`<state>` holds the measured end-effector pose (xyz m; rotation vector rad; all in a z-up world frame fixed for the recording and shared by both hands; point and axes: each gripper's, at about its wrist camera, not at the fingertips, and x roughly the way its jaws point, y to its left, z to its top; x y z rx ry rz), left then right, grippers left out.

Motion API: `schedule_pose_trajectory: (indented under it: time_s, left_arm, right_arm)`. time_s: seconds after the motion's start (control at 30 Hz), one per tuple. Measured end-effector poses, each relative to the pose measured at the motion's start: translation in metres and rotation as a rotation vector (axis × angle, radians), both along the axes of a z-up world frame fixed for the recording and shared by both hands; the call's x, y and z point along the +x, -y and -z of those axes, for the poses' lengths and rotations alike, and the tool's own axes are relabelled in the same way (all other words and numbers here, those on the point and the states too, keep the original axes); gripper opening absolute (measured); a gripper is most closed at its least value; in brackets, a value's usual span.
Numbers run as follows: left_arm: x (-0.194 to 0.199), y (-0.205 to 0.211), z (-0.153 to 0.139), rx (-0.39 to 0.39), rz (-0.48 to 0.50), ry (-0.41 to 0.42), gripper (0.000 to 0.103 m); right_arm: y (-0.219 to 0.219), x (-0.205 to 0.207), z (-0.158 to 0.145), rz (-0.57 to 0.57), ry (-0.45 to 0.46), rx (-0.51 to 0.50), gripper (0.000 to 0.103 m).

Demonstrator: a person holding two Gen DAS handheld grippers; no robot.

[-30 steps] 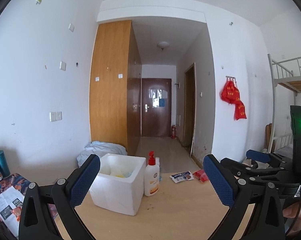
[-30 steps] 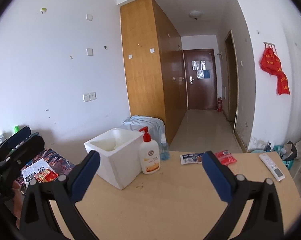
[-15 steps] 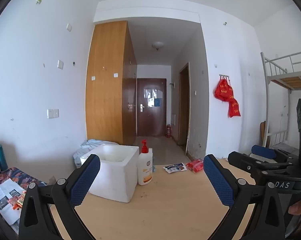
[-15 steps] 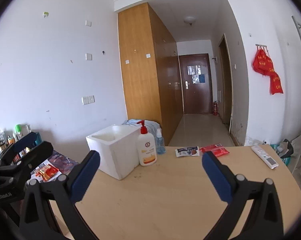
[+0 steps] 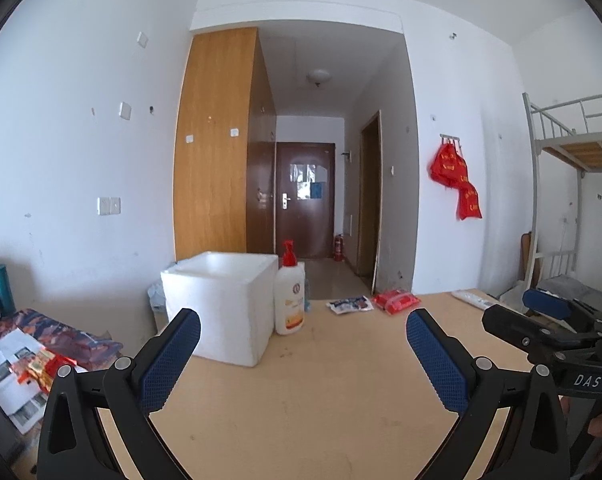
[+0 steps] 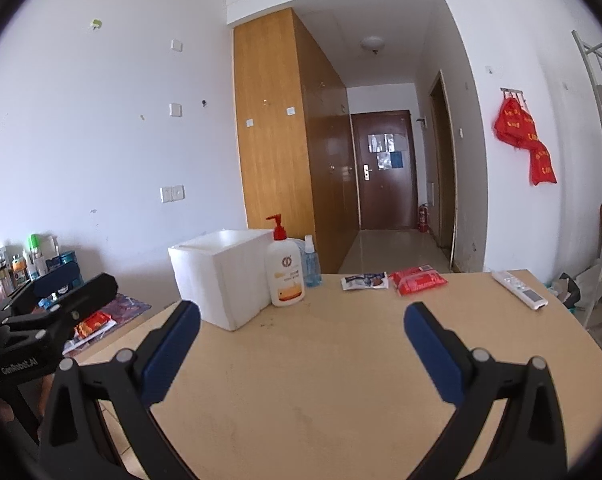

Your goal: Organize soft objects

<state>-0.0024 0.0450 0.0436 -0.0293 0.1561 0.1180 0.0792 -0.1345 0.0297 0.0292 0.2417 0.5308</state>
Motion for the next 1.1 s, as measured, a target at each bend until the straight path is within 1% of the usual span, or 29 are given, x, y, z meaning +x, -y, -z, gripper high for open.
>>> schedule_pose_trajectory:
  time_s: [0.2,0.37,0.93,1.1]
  left_arm:
    - [-0.003,0.005,0.02,0.002,0.008,-0.006,0.103]
    - [-0.004,0.006,0.029,-0.008,0.013,-0.019,0.103]
    - [-0.012,0.012,0.029,-0.006,0.024,-0.017,0.103]
    - [-0.016,0.011,0.029,-0.011,0.026,-0.012,0.103]
  right_arm:
    - [0.001,-0.005,0.014,-0.003,-0.002,-0.007,0.103]
    - [0.006,-0.008,0.018,0.0,-0.002,0.005,0.103]
    - [0.006,-0.017,0.015,-0.03,-0.009,0.032,0.103]
    - [0.005,-0.018,0.015,-0.026,-0.008,0.024,0.103]
